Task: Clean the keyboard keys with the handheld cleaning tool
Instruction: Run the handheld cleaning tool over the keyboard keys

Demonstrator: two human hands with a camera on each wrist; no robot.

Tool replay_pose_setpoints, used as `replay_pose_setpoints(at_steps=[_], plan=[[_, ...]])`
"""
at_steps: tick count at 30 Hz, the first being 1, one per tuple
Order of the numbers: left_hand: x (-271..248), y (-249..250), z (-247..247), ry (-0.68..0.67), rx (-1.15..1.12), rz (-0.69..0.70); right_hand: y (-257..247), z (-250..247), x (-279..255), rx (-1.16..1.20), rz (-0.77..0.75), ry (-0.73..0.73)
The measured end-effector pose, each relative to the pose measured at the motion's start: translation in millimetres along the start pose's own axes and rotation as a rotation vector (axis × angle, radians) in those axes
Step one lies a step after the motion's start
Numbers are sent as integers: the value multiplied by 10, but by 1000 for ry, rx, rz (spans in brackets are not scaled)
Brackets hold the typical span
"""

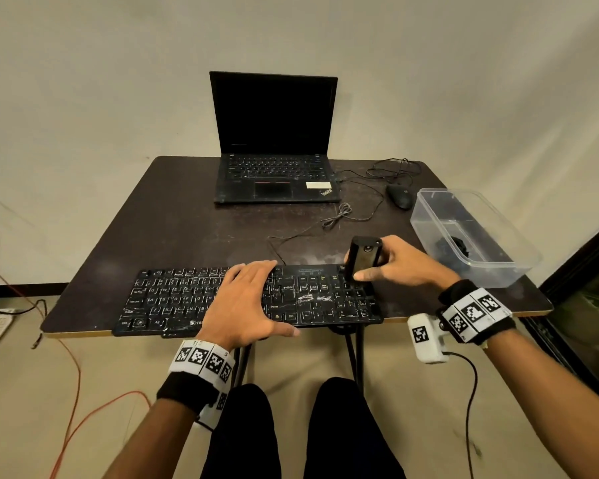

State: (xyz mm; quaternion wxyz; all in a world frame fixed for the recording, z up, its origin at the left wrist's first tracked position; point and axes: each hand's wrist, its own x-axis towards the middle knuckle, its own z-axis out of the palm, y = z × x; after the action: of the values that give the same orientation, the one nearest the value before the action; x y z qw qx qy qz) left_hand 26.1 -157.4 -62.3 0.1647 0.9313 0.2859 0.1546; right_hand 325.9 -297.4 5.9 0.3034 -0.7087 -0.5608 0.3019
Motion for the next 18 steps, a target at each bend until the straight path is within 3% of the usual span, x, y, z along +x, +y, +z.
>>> replay_pose_setpoints(at_steps=[3,7,10,14,18], plan=[[9,-7,14,-1,5,-2,11,13,31,-46,6,99],[23,-16,21,4,4,-2,-47,50,43,-42,4,-12],[16,-28,28,4,9,3,-29,88,136,-103,23,94],[18,-23,24,1,11,6,-99,151,170,-33,9,-12],[8,-18,19,7,4,2,-81,163,223,-68,39,56]])
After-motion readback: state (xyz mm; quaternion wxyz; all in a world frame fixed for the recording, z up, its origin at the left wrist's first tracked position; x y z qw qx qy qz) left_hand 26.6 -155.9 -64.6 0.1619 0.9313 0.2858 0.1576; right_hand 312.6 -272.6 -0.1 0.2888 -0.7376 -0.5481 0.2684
